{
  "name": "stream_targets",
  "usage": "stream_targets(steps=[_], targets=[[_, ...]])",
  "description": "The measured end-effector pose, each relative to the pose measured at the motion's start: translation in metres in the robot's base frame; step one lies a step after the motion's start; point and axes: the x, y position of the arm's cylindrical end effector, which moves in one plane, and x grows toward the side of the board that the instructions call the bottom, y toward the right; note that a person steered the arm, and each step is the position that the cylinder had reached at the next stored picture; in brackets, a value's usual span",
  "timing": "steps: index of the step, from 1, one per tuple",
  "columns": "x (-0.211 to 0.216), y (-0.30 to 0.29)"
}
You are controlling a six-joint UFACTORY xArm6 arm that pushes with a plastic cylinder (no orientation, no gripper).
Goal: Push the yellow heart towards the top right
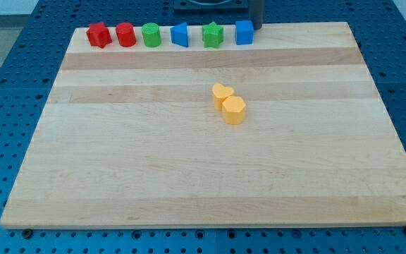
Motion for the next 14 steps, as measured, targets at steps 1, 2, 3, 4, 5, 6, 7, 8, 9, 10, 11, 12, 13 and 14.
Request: stream_targets(steps=[1, 2, 3, 4, 5, 6, 7, 8, 9, 10, 11, 12, 13, 14], targets=[[0.006, -0.003], [0.007, -0.006], [0.007, -0.006], [0.007, 0.005], [0.007, 0.040], [0.014, 0.080], [0.050, 0.086], [0.089, 0.069], [0.120, 0.022], [0.143, -0.030], [0.152, -0.083], [0.166, -0.130], [0.206, -0.148], [0.227, -0.140]])
